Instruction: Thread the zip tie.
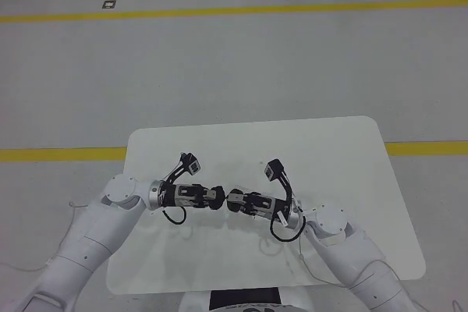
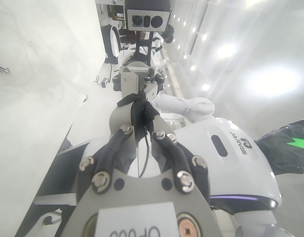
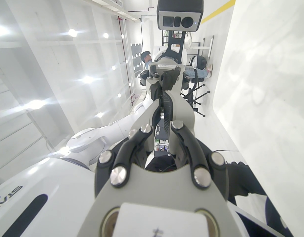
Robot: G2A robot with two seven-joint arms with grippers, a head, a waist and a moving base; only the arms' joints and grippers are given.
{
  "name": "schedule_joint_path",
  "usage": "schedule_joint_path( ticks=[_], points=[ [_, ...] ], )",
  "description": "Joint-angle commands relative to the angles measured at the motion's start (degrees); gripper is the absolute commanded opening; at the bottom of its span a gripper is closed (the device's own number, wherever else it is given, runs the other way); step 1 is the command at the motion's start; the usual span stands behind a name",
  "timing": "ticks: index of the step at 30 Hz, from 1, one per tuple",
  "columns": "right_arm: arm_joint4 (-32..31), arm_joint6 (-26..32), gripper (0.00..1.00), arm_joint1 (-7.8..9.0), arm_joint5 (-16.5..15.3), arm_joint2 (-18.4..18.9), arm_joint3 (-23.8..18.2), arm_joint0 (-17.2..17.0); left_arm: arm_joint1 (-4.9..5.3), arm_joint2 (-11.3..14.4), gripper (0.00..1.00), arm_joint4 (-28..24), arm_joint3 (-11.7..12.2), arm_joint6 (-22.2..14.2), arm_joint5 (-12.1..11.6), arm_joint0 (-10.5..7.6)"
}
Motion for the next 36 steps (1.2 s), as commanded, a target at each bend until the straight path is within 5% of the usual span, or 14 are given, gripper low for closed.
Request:
schedule_joint_path(
  ticks=[1,22,23,24,36],
  points=[
    [-0.1,0.0,0.00,0.03,0.1,-0.1,-0.1,0.0,0.01,0.0,0.05,0.0,0.0,0.0,0.0,-0.04],
    [0.4,-0.3,0.00,0.28,0.4,-0.6,0.1,0.3,0.10,0.5,0.00,0.0,0.0,0.2,0.1,-0.23],
    [0.5,-0.7,0.18,0.28,0.4,-0.6,0.1,0.3,0.10,0.5,0.00,0.0,0.0,0.2,0.1,-0.23],
    [0.7,-1.0,1.00,0.28,0.3,-0.5,0.1,0.3,0.11,0.5,0.00,0.0,0.0,0.2,0.1,-0.23],
    [1.8,-3.8,1.00,0.74,-1.1,1.9,-0.7,-1.4,0.45,-0.7,0.00,-0.6,0.0,0.5,-1.5,0.39]
  ],
)
